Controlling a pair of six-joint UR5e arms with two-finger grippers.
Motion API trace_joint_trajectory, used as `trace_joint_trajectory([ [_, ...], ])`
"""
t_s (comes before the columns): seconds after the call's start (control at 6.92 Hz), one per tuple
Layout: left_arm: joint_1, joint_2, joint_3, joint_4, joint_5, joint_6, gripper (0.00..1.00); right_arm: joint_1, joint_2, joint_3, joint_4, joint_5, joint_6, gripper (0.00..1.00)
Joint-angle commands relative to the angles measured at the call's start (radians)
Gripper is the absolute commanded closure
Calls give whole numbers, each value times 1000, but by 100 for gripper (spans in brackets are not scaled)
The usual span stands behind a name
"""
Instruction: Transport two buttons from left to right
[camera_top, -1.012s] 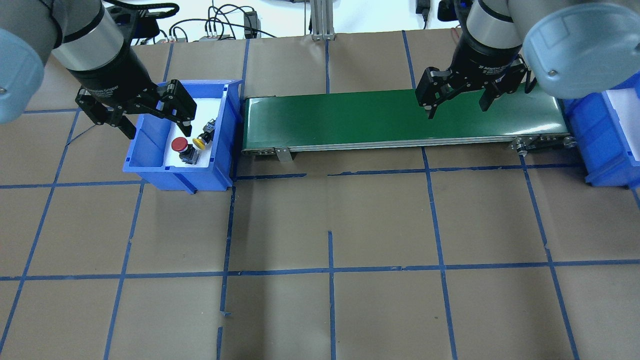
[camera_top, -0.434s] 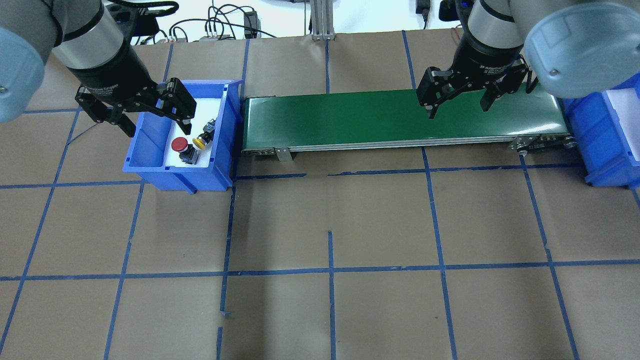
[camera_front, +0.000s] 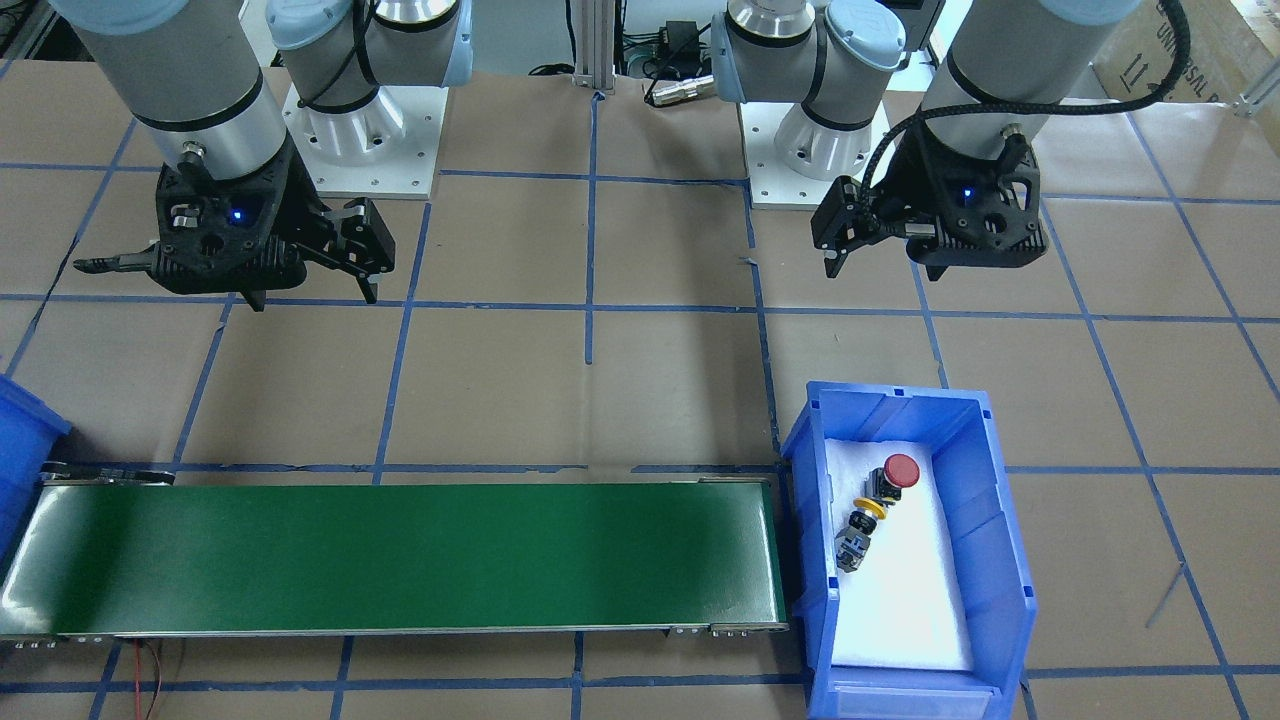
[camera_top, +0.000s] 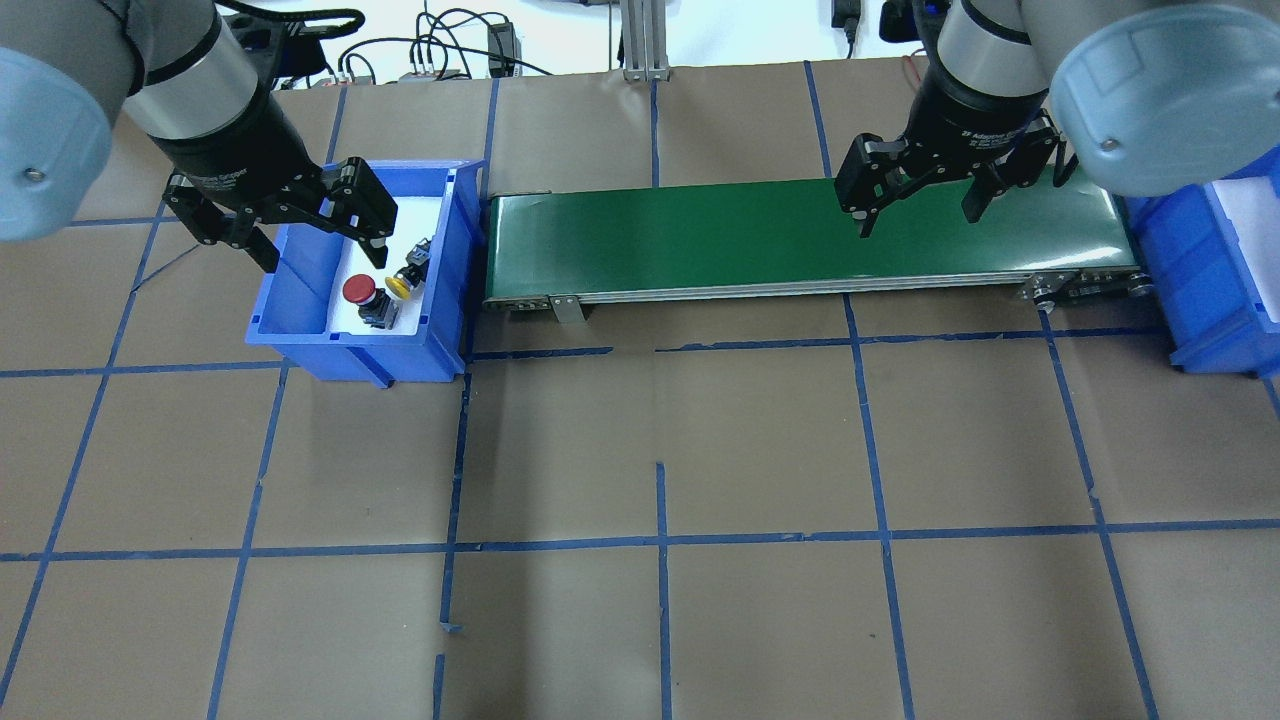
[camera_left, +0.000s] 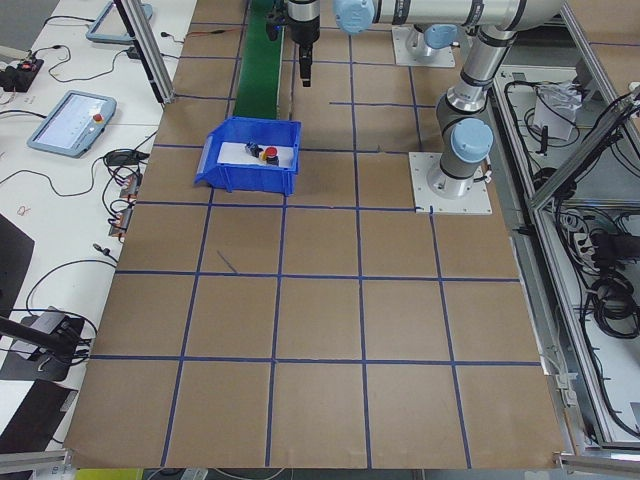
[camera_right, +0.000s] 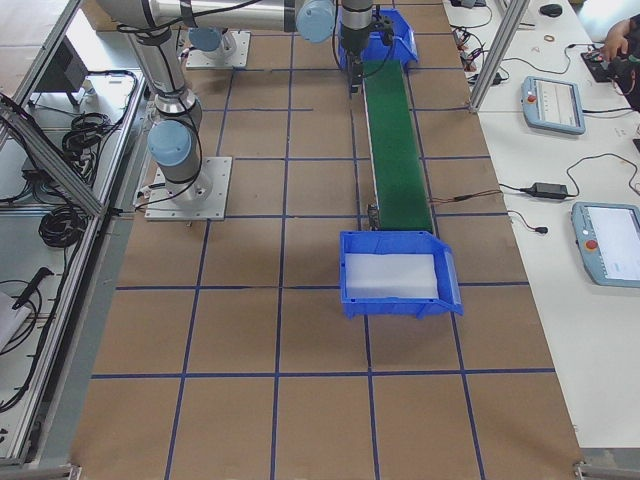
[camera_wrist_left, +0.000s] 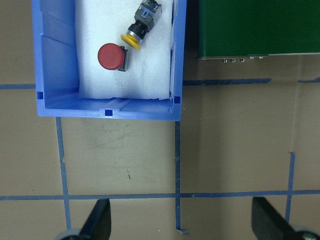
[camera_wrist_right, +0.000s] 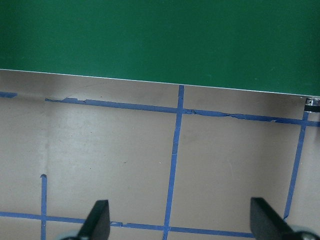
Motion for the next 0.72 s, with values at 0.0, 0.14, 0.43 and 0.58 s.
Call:
trace_joint_trajectory([
  [0.0, 3, -97, 9, 82, 6, 26, 1, -1, 0, -1, 0, -1, 1, 0],
  [0.14, 14, -148, 9, 152, 9, 62, 1, -1, 0, -1, 0, -1, 1, 0],
  [0.43, 87, -190, -12, 238, -5, 129, 1, -1, 0, -1, 0, -2, 1, 0],
  [0.58, 112, -213, -23, 240, -5, 147, 1, -1, 0, -1, -2, -1, 1, 0],
])
